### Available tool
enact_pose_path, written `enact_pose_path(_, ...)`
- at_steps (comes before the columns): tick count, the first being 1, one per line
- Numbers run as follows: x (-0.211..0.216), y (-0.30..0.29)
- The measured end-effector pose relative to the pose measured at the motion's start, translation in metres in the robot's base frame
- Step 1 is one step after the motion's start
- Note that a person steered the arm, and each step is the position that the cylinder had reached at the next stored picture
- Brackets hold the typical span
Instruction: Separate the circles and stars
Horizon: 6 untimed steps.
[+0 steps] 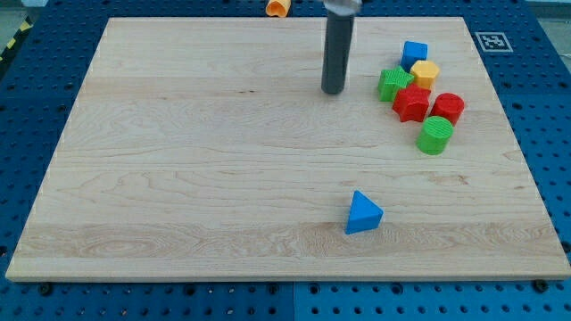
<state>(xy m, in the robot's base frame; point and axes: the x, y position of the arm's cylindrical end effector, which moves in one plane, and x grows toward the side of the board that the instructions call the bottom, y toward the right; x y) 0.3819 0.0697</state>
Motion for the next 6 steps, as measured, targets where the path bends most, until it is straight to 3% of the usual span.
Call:
enact_pose_path(1,0.045,0.022)
enact_pose_path(2,0.048,0.031)
enact_pose_path(4,0.048,0.109)
enact_pose_path(5,0.045,0.147)
enact_pose_path(6,-0.007,0.105)
